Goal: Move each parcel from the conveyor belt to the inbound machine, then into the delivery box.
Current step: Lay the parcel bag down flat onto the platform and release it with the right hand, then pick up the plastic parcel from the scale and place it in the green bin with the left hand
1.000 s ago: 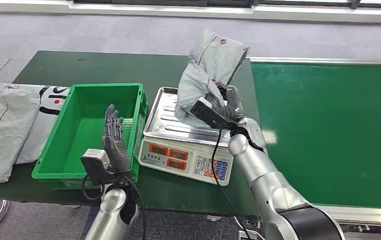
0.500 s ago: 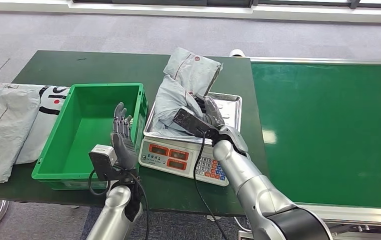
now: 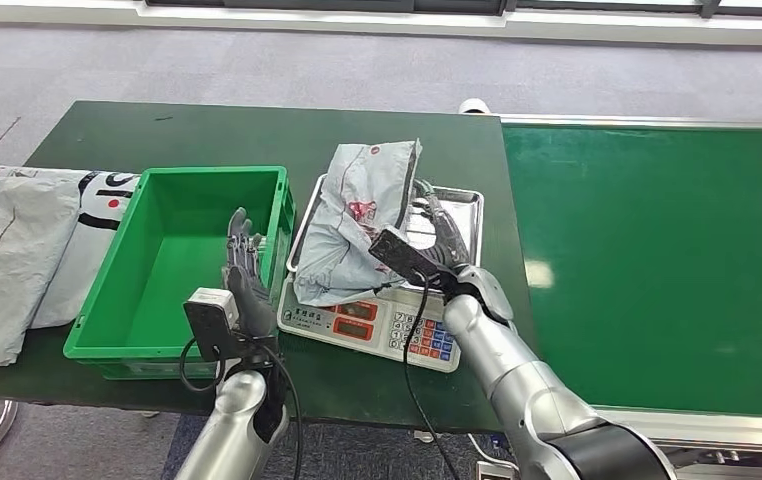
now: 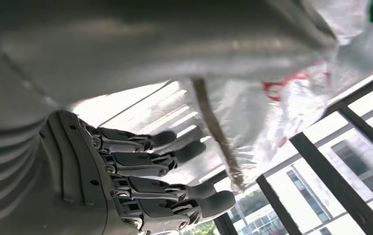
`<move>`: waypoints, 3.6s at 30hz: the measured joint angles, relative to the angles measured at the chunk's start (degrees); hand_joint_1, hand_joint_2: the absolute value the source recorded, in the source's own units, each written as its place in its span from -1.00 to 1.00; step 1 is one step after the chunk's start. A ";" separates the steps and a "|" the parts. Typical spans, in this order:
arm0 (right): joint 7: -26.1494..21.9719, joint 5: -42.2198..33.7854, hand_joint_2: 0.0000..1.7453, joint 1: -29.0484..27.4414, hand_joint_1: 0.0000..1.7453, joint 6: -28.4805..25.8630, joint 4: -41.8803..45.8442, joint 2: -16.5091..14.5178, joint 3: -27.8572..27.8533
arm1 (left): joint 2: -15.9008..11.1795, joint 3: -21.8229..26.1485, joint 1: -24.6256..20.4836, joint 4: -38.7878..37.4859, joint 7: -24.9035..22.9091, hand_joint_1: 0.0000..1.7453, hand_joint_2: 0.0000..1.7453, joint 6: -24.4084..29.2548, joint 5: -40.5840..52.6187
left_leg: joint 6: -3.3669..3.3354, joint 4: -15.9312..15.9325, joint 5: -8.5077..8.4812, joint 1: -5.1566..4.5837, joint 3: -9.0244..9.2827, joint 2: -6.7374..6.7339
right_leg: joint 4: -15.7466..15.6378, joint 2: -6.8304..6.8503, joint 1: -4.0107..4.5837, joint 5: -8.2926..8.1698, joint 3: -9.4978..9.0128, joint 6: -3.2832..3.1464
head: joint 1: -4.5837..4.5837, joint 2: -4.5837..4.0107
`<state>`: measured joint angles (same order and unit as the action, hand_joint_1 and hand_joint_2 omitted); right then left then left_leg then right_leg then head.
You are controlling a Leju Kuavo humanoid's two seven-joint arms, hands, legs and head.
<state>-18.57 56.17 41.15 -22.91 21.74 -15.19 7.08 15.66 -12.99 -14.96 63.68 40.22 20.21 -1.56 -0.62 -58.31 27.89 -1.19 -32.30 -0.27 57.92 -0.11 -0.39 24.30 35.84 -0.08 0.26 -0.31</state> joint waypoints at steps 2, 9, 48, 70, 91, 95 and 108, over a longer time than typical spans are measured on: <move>-1.22 -1.01 0.50 -1.25 -1.00 -0.02 0.34 1.33 -0.01 | -0.01 0.08 0.15 0.42 0.00 -1.00 -1.00 1.10 -0.31 | -0.01 0.00 0.00 0.00 -0.01 0.00 | 0.00 0.00 -0.01 0.00 0.00 0.00 | 0.01 0.00; -2.70 -0.52 1.00 -6.59 -1.00 -2.86 6.19 3.49 -0.02 | -0.18 0.12 0.27 2.22 -0.03 -1.00 -1.00 7.83 1.79 | -0.01 0.00 0.01 -0.01 -0.02 0.00 | -0.01 0.00 0.00 0.00 0.02 0.00 | 0.01 0.00; -11.44 -19.55 1.00 -27.76 -1.00 -7.63 82.00 14.32 17.30 | -2.24 -18.19 -43.00 -47.15 -45.16 -1.00 1.00 -26.78 54.95 | -0.01 -0.04 -0.21 -0.03 -0.16 0.02 | 0.00 0.05 -0.03 -0.24 0.09 0.04 | 0.01 -0.01; -10.95 -17.82 1.00 -24.27 -1.00 -6.20 82.72 12.45 19.47 | -3.92 -19.10 -44.08 -49.01 -48.65 1.00 1.00 -28.58 56.80 | 0.08 -0.02 -0.27 0.03 0.01 -0.01 | 0.02 0.05 -0.01 -0.27 -0.04 -0.01 | 0.01 -0.01; -8.69 -14.52 1.00 -24.24 -1.00 -3.04 82.76 10.32 19.96 | -4.48 -18.95 -45.85 -48.25 -41.88 1.00 1.00 -13.25 60.35 | 0.06 -0.03 -0.31 0.02 -0.08 0.08 | 0.03 0.09 0.00 -0.28 0.00 -0.02 | 0.01 0.00; -8.82 -14.51 1.00 -24.53 -1.00 -3.73 82.76 10.34 19.96 | -5.34 -18.03 -45.92 -47.39 -42.02 1.00 1.00 -7.71 60.77 | 0.06 -0.03 -0.31 0.02 -0.09 0.06 | 0.03 0.08 0.01 -0.28 0.02 -0.02 | 0.01 -0.01; -9.37 -14.64 1.00 -25.52 -1.00 -7.33 82.74 10.70 19.96 | -10.70 -10.82 -47.31 -46.01 -42.63 1.00 1.00 2.61 61.67 | 0.10 -0.03 -0.34 0.03 -0.10 0.06 | 0.07 0.07 0.00 -0.28 0.05 -0.03 | 0.01 0.01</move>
<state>-27.94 41.53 15.62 -30.23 104.48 -4.49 27.04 4.95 -23.80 -62.27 17.66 -2.42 22.81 60.11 -0.53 -58.33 27.56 -1.16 -32.40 -0.21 57.99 -0.04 -0.39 24.02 35.89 -0.11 0.26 -0.31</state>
